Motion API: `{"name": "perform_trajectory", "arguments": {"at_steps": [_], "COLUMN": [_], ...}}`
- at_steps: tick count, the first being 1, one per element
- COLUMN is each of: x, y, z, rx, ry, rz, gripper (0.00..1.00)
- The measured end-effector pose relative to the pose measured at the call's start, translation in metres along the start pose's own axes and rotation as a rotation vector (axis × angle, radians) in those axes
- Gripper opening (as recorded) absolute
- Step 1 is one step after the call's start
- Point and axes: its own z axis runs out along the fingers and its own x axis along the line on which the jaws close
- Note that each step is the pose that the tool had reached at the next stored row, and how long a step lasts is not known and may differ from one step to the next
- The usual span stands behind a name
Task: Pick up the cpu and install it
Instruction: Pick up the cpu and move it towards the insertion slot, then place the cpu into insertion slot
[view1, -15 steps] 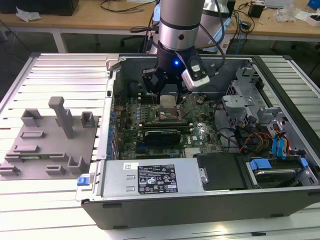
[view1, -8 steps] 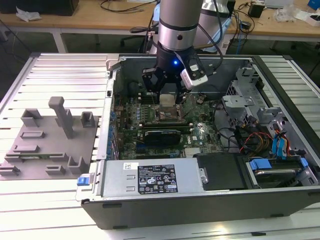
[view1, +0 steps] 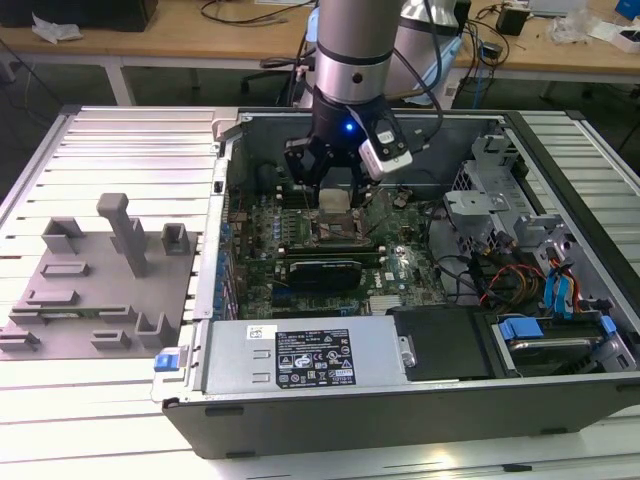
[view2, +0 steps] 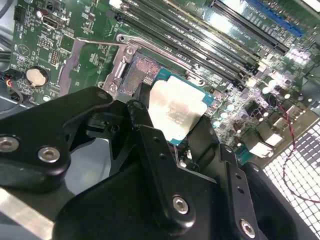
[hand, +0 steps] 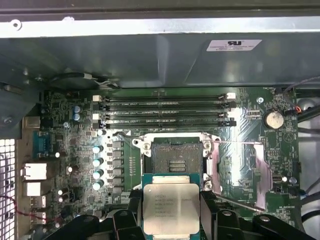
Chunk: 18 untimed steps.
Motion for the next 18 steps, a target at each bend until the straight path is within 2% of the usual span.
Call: {"name": "perform_trajectory", "arguments": {"at_steps": [6,18], "x": [0.0022,0.0022], "y": [0.0034,0.0034], "z": [0.0065,0.0070], "rx": [-0.0001,-0.0002], "ry": [-0.0046,-0.0047], "rz": [-0.003,-0.003], "gripper": [0.55,0.55]}}
